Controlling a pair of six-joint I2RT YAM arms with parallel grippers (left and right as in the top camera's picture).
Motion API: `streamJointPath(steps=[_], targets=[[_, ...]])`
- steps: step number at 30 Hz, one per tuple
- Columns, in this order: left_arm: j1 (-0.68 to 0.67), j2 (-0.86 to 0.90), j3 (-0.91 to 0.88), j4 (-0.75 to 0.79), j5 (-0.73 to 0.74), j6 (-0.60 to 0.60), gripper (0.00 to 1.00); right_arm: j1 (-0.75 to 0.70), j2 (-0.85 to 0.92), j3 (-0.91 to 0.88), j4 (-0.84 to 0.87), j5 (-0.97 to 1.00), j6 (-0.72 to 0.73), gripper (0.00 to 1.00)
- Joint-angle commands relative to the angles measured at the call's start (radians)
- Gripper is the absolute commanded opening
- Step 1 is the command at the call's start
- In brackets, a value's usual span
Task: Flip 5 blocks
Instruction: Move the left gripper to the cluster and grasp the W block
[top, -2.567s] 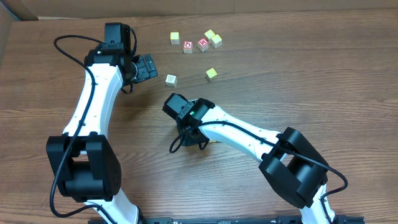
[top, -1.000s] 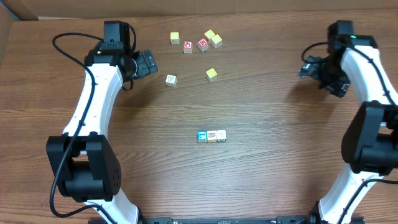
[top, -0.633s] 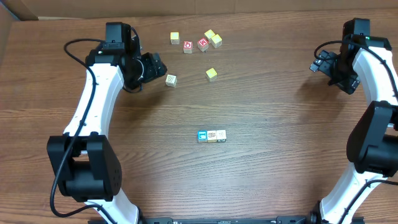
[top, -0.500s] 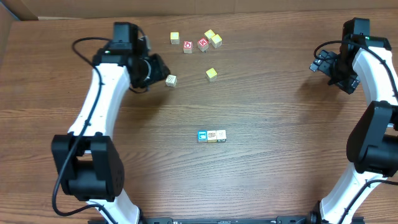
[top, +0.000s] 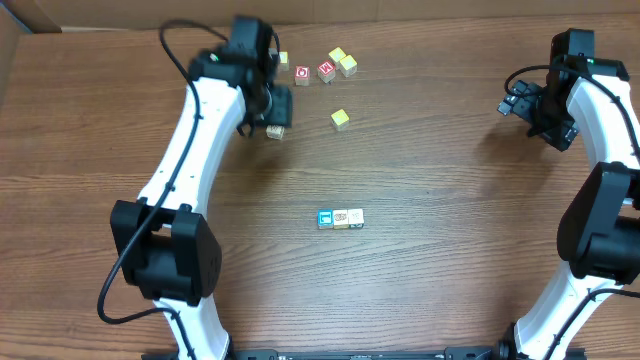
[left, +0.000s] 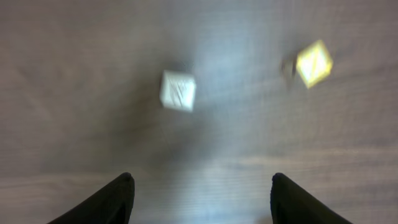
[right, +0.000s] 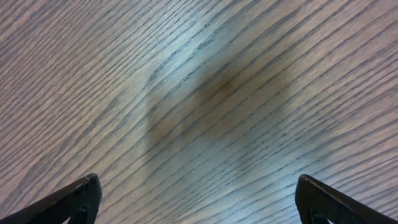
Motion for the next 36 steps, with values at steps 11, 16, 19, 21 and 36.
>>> streamJointPath(steps=[11,16,19,21,36], targets=[[0.007,0.27,0.151,-0.034,-0.061,0.072,0.67,-0.001,-0.038,0.019,0.002,0.006,-0.006,1.0],[0.006,0.315,0.149,-0.019,-0.06,0.072,0.66,-0.001,-0.038,0.019,0.002,0.006,-0.006,1.0],[0.005,0.344,0.147,0.005,-0.059,0.073,0.65,-0.001,-0.038,0.019,0.002,0.006,-0.006,1.0],[0.005,0.356,0.147,0.021,-0.059,0.073,0.63,-0.001,-0.038,0.019,0.002,0.006,-0.006,1.0],[-0.002,0.418,0.145,0.078,-0.073,0.072,0.42,-0.001,-0.038,0.019,0.002,0.006,-0.006,1.0]])
